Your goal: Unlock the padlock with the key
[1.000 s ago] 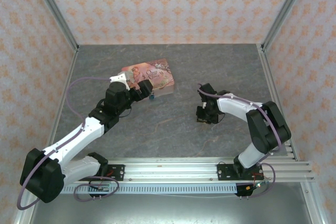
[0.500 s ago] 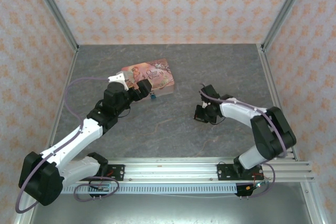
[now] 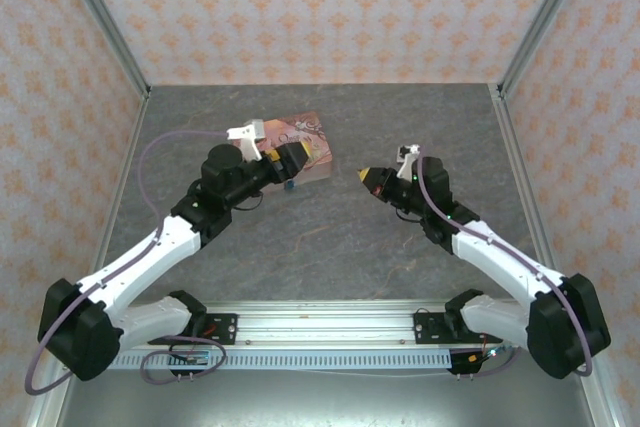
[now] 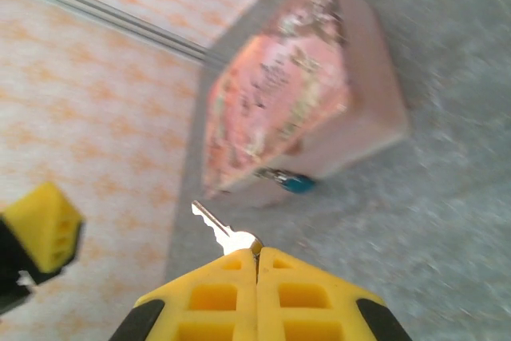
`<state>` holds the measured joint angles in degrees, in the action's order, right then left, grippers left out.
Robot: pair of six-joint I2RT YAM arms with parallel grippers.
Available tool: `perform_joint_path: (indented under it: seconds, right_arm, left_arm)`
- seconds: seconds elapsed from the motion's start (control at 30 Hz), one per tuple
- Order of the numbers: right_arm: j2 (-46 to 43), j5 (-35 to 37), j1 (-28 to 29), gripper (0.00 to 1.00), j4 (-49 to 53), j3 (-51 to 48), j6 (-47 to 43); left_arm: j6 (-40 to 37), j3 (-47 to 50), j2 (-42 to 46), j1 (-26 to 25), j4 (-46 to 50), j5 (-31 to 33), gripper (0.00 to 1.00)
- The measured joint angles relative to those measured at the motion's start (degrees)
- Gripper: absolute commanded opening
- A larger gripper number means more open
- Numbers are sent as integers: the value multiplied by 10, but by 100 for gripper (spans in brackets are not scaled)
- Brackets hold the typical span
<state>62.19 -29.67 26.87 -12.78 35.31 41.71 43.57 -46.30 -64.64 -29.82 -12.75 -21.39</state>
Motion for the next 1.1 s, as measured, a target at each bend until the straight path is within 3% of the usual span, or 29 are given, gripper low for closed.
perform_joint_path:
  seconds: [0.33,0.8,1.1]
  right_arm:
    - [-12,-7,21,0,-36,7,12]
    - [-6,-30,29,0,-50,9,18]
    - [7,-34,43,0,-62,22,18]
  left_arm:
    - [12,-57,-101,-61,-30,-50,60]
    - [16,-79,-144,-76,-34,-52,45]
    - [19,-87,-149,-81,-34,-49,21]
